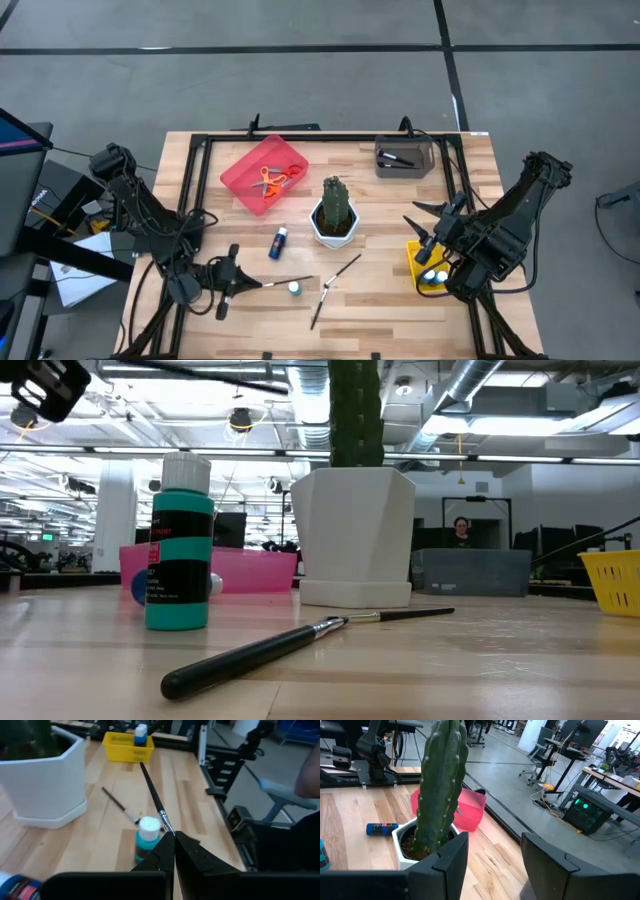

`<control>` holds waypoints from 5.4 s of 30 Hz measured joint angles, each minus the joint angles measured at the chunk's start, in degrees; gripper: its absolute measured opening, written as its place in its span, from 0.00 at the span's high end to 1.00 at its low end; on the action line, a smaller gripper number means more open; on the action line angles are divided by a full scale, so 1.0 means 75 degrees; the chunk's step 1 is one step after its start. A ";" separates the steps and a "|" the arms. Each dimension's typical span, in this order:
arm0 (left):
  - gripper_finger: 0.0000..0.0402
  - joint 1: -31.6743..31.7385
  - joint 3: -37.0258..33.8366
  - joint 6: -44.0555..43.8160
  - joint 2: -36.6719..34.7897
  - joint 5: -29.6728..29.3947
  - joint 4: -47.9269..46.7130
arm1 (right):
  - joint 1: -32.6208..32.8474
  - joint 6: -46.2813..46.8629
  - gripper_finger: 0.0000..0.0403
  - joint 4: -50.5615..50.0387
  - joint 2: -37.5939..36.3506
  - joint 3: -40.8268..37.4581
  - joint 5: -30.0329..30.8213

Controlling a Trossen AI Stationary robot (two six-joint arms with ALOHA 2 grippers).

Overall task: Pick & Place Paint Supplies
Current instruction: Put the eyeshadow brush into the black bin

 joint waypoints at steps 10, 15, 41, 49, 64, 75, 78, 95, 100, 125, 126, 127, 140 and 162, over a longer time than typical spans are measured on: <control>1.00 0.0003 0.0000 0.1049 0.0000 0.0129 0.1153 | 0.0001 0.0000 0.56 0.0003 0.0000 0.0000 -0.0119; 1.00 0.0056 0.0000 0.1760 0.0029 0.0131 0.1778 | 0.0000 0.0003 0.56 0.0006 0.0000 0.0000 -0.0204; 1.00 0.2770 0.1589 0.6641 0.1300 0.4169 0.4062 | 0.0008 -0.0117 0.56 0.0027 0.0000 0.0000 -0.0297; 1.00 0.3654 0.1996 0.7259 0.1294 0.5567 0.4411 | 0.0015 -0.0122 0.56 0.0026 0.0000 -0.0003 -0.0294; 1.00 0.3712 0.2213 0.8065 0.2329 0.5670 0.5934 | 0.0017 -0.2238 0.56 0.1714 0.0012 -0.0003 -0.0105; 1.00 0.3027 0.3458 0.9567 0.3649 0.3501 0.6064 | 0.0145 -0.4689 0.56 0.3781 0.0016 -0.0195 -0.0099; 1.00 0.2961 0.3538 0.9913 0.3930 0.3026 0.6540 | 0.0301 -0.5455 0.56 0.4524 0.0015 -0.0195 -0.0082; 1.00 0.2967 0.3535 1.0325 0.4249 0.2914 0.7129 | 0.0145 -1.2540 0.56 1.1802 0.1604 -0.0201 -0.2868; 1.00 0.2751 0.3535 1.0529 0.4249 0.3326 0.7128 | -0.0106 -1.2403 0.56 1.1892 0.1527 -0.0191 -0.3221; 1.00 0.2663 0.3529 1.0677 0.4246 0.3395 0.6980 | -0.0758 -1.2456 0.56 1.2441 0.1539 -0.0189 -0.6537; 1.00 0.2670 0.3529 1.0674 0.4246 0.3397 0.6930 | -0.0758 -1.2457 0.56 1.2456 0.1539 -0.0189 -0.6538; 1.00 0.2685 0.3526 1.0652 0.4246 0.3396 0.6904 | -0.0758 -1.2481 0.56 1.2464 0.1539 -0.0189 -0.6540; 1.00 0.2804 0.3526 1.0455 0.4246 0.3436 0.6717 | -0.0746 -1.2545 0.56 1.2552 0.1539 -0.0192 -0.6703; 1.00 0.2783 0.3526 1.0452 0.4246 0.3441 0.6717 | -0.0746 -1.2578 0.65 1.2419 0.1539 -0.0195 -0.6694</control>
